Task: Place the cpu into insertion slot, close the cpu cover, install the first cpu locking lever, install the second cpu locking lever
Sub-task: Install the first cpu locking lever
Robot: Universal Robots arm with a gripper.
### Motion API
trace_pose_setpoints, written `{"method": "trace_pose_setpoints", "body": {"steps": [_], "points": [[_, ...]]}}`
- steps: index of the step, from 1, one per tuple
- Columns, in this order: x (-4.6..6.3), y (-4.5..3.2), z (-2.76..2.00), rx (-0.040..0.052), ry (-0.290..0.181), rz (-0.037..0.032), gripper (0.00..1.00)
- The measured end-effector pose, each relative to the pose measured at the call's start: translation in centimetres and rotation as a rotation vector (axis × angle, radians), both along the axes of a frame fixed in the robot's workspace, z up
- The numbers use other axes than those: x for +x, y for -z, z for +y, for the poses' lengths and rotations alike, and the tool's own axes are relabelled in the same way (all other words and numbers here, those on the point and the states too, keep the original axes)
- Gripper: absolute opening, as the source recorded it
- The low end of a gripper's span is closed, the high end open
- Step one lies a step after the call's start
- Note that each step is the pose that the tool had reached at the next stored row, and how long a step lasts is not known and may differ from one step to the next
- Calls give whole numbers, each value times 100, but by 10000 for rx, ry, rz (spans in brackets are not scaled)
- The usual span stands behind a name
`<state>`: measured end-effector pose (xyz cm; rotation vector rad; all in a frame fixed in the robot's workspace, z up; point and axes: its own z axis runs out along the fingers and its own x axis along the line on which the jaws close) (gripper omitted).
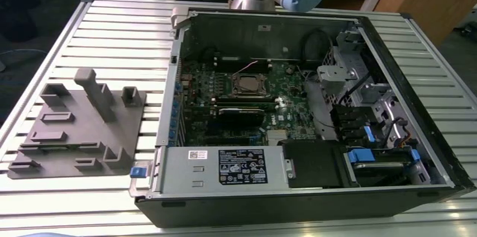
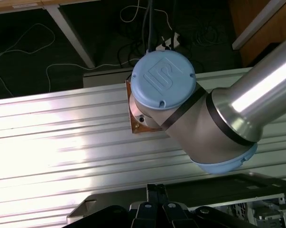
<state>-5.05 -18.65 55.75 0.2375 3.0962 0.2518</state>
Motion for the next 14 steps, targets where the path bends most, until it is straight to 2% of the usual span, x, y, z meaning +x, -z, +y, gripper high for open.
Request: {"method": "trace_pose_setpoints", "body": {"steps": [6,7,10,14], "points": [[0,0,-10,-26,0,-1,11],[0,0,-37,-74,1,-1,11],[0,5,-72,-73,1,0,11],[0,7,-82,-74,1,2,11]]}}
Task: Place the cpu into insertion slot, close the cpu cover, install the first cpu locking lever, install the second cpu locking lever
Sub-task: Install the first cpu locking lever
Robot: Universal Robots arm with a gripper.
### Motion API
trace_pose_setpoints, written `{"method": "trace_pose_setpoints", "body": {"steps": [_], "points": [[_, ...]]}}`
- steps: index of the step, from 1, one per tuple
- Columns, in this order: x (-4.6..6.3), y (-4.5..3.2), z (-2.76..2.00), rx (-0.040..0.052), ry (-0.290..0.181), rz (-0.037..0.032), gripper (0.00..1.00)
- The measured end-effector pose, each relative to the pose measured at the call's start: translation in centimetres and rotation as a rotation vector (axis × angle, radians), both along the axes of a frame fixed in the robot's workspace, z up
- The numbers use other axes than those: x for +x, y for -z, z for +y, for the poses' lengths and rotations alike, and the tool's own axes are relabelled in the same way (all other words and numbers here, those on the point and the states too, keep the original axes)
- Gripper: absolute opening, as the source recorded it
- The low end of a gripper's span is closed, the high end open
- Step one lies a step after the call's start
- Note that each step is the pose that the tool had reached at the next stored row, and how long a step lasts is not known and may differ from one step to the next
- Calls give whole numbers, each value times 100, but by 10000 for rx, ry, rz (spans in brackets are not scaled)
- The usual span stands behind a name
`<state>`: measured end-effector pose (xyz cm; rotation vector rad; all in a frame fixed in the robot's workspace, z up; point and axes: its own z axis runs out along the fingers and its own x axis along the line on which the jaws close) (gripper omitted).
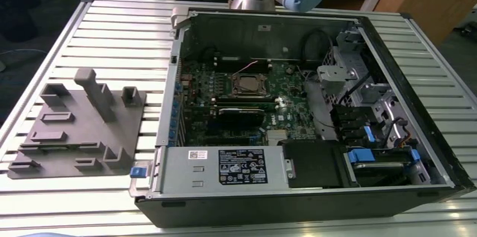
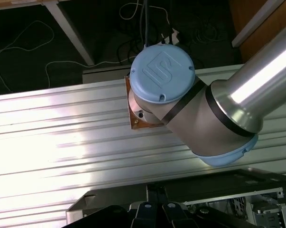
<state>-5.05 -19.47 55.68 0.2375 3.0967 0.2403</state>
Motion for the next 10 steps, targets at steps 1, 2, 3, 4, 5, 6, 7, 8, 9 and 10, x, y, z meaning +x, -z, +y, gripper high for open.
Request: {"method": "trace_pose_setpoints", "body": {"steps": [1,2,3,4,5,6,7,8,9,10], "points": [[0,0,0,0,1,0,11],[0,0,0,1,0,-1,11],[0,0,-1,1,0,-2,11],[0,0,-2,1,-1,-1,11],[0,0,-2,1,-1,-1,11],[0,0,-2,1,-1,-1,11],[0,0,-3,1,-1,-1,11],[0,0,-4,1,-1,-2,11],[0,1,-6,2,-3,-2,11],[-1,1,-10,2,-2,-3,11]]}}
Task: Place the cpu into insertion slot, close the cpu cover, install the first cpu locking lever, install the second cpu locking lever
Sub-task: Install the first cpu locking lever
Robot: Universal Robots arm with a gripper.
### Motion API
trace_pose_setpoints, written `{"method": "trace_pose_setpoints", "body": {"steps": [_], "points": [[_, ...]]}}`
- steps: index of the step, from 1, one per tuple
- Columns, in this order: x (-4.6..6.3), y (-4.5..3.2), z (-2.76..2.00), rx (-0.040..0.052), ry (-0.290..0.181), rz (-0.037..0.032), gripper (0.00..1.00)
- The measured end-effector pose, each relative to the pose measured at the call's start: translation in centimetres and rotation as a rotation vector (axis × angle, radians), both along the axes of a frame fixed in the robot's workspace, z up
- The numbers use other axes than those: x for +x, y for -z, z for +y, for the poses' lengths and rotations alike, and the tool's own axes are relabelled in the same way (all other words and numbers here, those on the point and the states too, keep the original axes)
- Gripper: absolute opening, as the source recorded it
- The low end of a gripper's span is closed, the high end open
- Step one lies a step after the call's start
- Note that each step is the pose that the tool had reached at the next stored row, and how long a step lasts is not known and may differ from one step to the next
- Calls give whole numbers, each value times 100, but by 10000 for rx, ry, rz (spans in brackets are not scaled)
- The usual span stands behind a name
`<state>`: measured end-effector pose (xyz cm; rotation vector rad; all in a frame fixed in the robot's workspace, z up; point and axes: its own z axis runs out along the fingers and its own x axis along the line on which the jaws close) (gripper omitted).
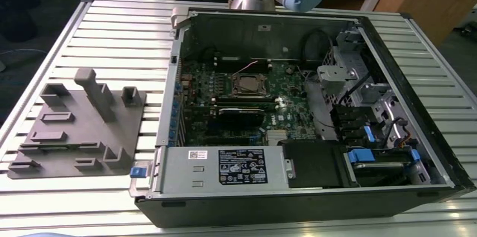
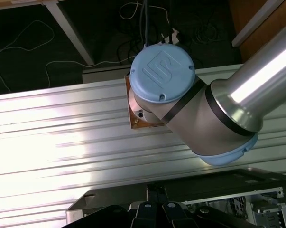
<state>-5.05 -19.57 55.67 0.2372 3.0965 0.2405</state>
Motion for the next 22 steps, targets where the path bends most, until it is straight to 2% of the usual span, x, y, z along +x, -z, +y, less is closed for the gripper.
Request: {"method": "trace_pose_setpoints", "body": {"steps": [6,18,22], "points": [[0,4,-37,-63,1,1,11],[0,20,-245,-75,2,2,11],[1,20,-252,-77,3,2,11]]}}
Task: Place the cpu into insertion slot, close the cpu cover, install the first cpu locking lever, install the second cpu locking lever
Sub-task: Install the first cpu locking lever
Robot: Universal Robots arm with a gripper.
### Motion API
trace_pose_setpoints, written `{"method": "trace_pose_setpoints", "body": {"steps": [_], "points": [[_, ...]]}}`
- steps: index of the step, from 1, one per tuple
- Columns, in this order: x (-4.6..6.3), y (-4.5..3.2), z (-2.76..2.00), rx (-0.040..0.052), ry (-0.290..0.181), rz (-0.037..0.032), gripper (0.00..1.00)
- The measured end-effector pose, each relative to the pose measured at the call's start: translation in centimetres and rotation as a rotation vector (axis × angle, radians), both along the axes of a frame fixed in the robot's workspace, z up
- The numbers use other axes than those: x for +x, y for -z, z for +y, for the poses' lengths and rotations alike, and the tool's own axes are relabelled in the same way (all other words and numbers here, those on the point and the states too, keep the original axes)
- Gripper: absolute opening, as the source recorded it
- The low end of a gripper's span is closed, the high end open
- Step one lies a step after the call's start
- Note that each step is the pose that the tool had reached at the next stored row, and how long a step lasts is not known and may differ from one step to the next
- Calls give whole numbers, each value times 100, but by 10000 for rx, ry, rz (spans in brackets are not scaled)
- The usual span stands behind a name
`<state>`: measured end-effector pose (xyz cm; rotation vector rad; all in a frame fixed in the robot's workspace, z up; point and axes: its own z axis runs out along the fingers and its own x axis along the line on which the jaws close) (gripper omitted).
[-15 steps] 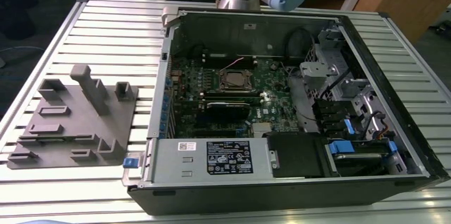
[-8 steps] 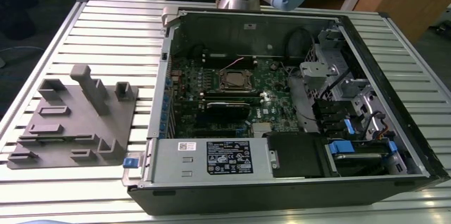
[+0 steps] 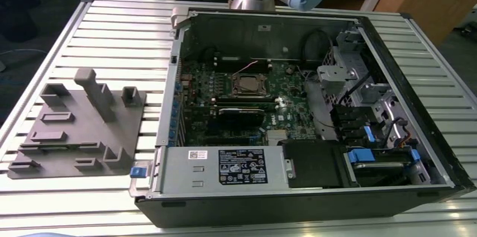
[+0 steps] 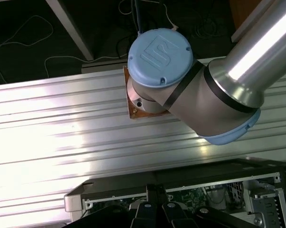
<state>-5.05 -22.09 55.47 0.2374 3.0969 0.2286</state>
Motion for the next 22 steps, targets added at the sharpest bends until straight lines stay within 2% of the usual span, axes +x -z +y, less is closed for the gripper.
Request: {"method": "trace_pose_setpoints", "body": {"steps": [5,11,15,19,22], "points": [[0,3,-15,1,-3,-2,11],[0,19,-129,1,-2,0,11],[0,37,-229,0,-2,0,11],[0,48,-275,2,-2,-1,11],[0,49,-278,1,-1,0,11]]}}
